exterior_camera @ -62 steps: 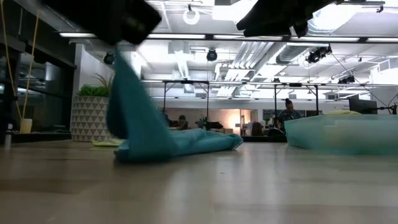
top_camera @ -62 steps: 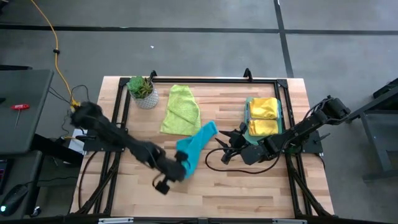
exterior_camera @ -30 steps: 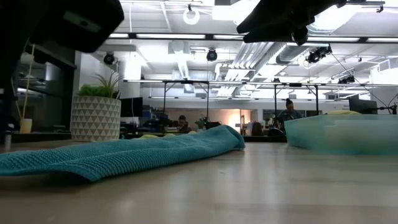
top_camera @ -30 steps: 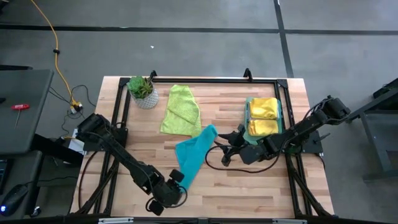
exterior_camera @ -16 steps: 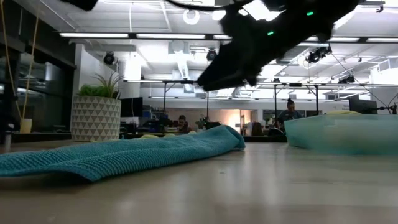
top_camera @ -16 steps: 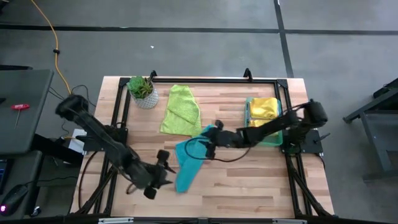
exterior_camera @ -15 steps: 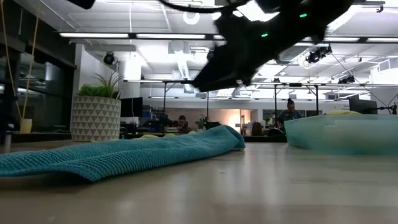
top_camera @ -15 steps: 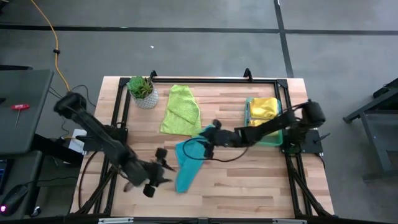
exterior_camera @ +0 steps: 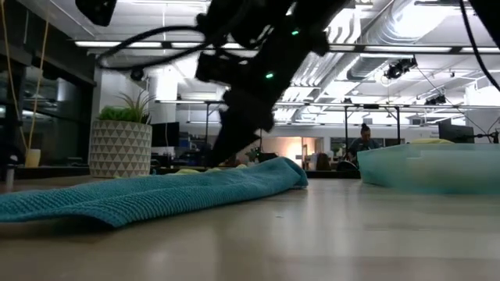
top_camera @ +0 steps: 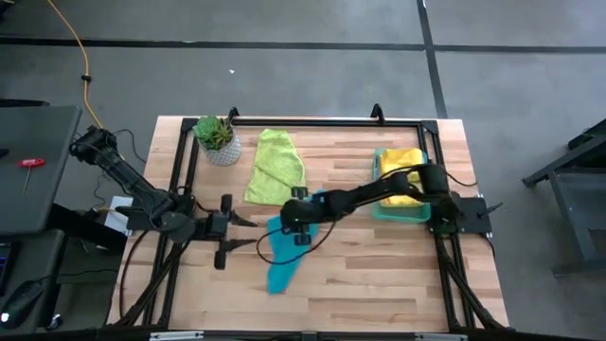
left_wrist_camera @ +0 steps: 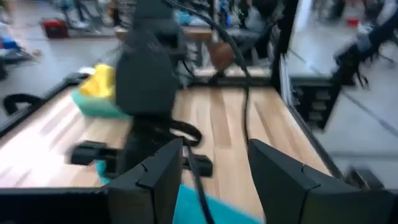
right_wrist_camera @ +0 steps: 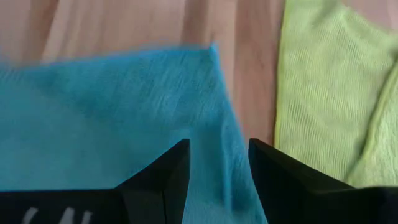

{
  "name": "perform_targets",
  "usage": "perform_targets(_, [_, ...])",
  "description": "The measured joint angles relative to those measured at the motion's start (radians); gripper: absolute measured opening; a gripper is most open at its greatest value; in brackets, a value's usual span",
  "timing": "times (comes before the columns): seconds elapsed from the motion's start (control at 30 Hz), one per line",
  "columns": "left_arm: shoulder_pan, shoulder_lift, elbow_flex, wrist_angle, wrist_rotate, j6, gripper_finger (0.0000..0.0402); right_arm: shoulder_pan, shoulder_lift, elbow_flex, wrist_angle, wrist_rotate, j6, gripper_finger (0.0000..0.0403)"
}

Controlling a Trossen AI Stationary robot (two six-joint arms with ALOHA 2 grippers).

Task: Fold microfiber towels
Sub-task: Fold the blue microfiber cloth

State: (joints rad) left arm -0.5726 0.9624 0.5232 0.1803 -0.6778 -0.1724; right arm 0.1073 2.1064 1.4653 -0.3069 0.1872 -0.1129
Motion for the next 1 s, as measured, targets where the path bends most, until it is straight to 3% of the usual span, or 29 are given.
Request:
perform_targets(0.2, [-0.018, -0.008, -0.008, -0.026, 0.006, 0.001, 0.0173, -0.025, 0.055, 0.048, 0.013, -0.001, -0.004, 0.0157])
perform_targets(0.33, [-0.024, -0.003, -0.005, -0.01, 0.012, 0.008, 0.0172, -0.047, 0.079, 0.045, 0.018, -0.059, 0.002, 0.0151])
perform_targets(0.77, [-0.031, -0.012, -0.004, -0.004, 0.011, 0.028, 0.0172, -0.057, 0.084, 0.044, 0.033, -0.092, 0.004, 0.0105])
perform_targets(1.0, [-0.031, -0.012, -0.004, -0.003, -0.002, 0.027, 0.0172, -0.058, 0.084, 0.044, 0.019, -0.11, 0.006, 0.0101])
